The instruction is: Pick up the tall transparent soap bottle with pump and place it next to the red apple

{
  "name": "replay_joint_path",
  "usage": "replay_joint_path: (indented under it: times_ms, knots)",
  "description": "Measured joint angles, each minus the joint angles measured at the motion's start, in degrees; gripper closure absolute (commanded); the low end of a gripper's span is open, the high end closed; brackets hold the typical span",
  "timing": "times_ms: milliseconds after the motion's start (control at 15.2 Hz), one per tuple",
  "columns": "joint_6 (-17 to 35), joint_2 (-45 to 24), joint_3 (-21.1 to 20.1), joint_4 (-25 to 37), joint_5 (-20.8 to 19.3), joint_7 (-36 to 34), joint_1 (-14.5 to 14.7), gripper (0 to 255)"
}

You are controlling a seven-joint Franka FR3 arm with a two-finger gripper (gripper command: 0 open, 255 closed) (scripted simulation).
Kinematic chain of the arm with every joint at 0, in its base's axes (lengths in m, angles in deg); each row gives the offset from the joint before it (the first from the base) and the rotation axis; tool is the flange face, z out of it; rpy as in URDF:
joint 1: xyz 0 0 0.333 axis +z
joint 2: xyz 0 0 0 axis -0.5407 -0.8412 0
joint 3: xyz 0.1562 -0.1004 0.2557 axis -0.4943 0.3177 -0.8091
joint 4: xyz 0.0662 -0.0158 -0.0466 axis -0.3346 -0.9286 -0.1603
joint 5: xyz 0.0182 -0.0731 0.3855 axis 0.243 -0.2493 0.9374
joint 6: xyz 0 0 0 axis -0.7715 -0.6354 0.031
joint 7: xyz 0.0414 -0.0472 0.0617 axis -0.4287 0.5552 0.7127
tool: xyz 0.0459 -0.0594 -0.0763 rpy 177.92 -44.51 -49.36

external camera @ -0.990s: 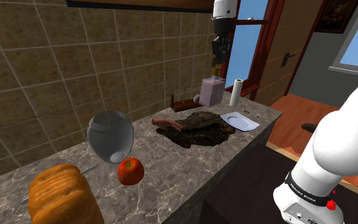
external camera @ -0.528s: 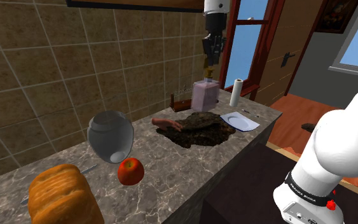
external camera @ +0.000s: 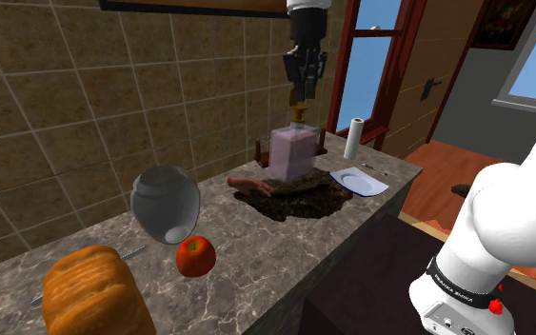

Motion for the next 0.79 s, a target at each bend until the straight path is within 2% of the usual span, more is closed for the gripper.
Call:
replay_joint_path:
  times_ms: [264, 792]
  knots:
    - [-0.65, -0.45, -3.59, 1.64, 1.53, -5.75, 2.1, 255]
    - [-2.3, -4.92, -10.64, 9.05, 3.46, -17.41, 6.22, 255]
